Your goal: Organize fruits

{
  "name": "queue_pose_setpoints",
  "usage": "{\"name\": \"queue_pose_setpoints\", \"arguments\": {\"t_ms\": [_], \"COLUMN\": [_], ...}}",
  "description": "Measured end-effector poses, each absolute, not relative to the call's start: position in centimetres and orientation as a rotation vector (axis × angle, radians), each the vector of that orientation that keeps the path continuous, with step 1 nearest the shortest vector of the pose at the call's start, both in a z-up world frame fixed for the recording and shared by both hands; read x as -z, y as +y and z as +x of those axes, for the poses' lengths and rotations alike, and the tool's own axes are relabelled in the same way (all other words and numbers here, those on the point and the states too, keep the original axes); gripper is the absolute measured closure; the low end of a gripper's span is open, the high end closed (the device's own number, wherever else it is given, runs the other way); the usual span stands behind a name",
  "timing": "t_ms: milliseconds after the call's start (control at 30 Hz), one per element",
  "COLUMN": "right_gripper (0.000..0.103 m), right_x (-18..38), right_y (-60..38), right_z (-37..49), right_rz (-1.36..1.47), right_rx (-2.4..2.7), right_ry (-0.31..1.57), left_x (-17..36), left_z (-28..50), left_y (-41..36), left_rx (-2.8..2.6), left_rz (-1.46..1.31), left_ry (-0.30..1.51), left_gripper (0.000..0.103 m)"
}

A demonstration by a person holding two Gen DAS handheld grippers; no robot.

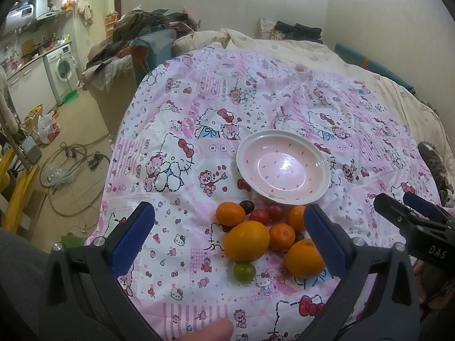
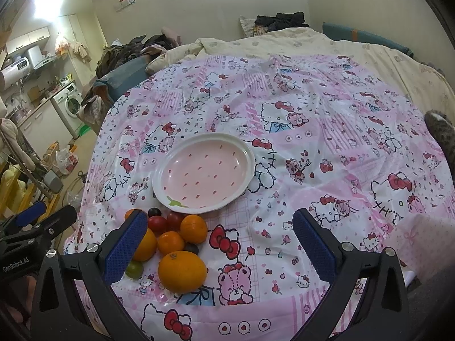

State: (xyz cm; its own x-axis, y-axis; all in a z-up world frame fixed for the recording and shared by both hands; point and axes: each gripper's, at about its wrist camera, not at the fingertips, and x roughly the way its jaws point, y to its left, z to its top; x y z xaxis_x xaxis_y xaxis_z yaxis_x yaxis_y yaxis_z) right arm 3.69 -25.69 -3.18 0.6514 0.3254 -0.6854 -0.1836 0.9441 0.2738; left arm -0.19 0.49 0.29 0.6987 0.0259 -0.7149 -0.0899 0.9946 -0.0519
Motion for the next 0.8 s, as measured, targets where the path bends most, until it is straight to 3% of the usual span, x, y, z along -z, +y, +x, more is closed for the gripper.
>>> {"name": "queue_pose_setpoints", "arguments": {"t_ms": [800], "right_gripper": [0.000], "right_x": [2.79], "right_y": [-25.74], "right_z": [3.76], "right_rz": [0.186], "right_rx": [-0.289], "right_ry": [0.814], "left_x": [-0.16], "left_z": [0.05], "left_y": [0.30], "left_rx": [-0.065], "left_rz": [-0.084], "left_ry": [0.805], "left_gripper": [0.000]}}
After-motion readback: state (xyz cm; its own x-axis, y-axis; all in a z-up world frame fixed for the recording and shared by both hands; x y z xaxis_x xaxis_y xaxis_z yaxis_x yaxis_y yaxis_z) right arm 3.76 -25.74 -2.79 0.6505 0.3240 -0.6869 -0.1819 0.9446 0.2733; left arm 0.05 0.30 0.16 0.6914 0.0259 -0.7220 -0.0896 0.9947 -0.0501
